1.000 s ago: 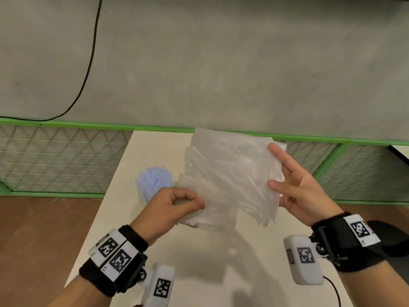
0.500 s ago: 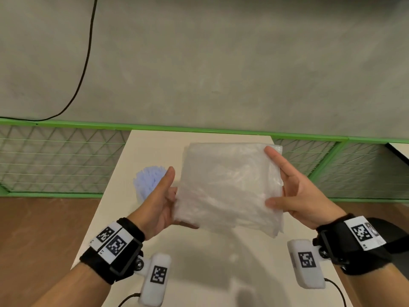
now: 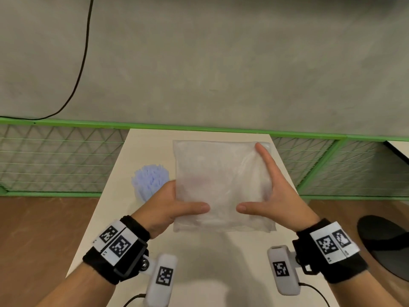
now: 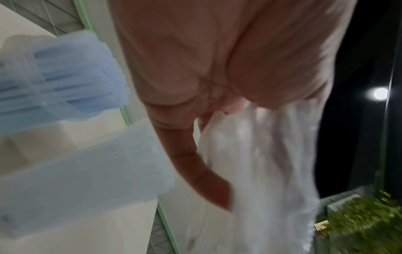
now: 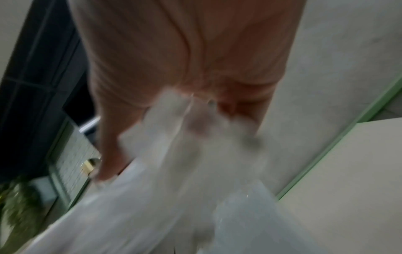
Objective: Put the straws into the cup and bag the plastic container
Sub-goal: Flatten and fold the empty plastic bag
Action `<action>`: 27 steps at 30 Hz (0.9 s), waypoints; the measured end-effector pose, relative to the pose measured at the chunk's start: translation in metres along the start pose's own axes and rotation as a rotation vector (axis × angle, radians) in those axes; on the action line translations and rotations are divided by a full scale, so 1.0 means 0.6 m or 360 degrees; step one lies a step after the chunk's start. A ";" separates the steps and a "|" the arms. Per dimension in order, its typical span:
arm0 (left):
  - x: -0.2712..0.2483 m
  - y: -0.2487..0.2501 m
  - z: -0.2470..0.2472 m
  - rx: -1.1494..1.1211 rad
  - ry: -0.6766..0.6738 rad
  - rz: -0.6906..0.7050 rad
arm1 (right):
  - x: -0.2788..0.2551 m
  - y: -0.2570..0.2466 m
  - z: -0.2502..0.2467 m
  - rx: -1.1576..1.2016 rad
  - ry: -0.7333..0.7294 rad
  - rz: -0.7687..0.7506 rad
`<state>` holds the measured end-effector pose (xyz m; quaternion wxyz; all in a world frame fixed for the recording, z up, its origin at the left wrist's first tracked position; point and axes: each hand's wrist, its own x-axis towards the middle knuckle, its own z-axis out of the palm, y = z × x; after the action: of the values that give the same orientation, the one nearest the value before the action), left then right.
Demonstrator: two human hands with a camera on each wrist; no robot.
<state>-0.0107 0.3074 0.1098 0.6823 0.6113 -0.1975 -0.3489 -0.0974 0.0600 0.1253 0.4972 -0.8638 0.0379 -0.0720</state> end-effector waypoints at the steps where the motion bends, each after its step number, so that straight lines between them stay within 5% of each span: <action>1: 0.003 -0.001 0.004 0.0071 0.0040 0.0015 | 0.000 -0.002 0.009 -0.0108 0.0079 -0.0025; 10: 0.026 -0.022 0.037 0.0868 0.0416 0.0237 | -0.006 -0.033 0.070 -0.0660 0.0416 -0.0001; 16: 0.026 -0.028 0.057 0.0794 0.0457 0.0317 | -0.002 -0.040 0.098 -0.1035 0.0435 0.0034; 19: 0.020 -0.025 0.043 0.0597 0.0506 0.0251 | -0.001 -0.034 0.091 -0.0892 0.0385 -0.0055; 23: 0.004 -0.020 0.012 0.0623 0.0352 0.0231 | 0.003 -0.026 0.052 -0.0463 0.0481 -0.0320; 27: -0.002 0.001 -0.004 0.0976 0.0069 0.0242 | 0.025 -0.039 0.011 -0.0877 0.0151 -0.0361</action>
<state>-0.0098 0.3100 0.1103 0.4943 0.7793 -0.3241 -0.2079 -0.0815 0.0754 0.1433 0.2305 -0.9606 -0.0176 -0.1543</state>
